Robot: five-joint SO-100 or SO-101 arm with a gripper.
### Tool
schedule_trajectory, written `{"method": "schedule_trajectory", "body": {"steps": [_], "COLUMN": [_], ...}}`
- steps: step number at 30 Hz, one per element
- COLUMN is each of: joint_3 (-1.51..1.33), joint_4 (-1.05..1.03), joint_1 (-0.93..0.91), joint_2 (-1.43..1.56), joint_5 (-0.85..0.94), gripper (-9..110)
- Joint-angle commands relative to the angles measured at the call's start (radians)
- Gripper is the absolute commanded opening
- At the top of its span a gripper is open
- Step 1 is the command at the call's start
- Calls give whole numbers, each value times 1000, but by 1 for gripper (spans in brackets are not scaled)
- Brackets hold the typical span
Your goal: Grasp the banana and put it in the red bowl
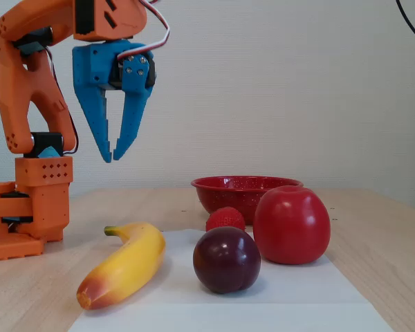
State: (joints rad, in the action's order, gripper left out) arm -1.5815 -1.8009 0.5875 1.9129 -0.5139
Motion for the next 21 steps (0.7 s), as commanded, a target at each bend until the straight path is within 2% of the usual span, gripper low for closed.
{"method": "schedule_trajectory", "body": {"steps": [1, 10, 12, 17, 21], "joint_3": [17, -94, -121, -186, -233], "joint_4": [-129, -86, -64, 15, 80], "joint_1": [14, 8, 11, 2, 11], "joint_2": [29, -14, -20, -21, -21], "joint_5": [-26, -61, -97, -104, -138], "gripper": [1, 19, 29, 40, 54]}}
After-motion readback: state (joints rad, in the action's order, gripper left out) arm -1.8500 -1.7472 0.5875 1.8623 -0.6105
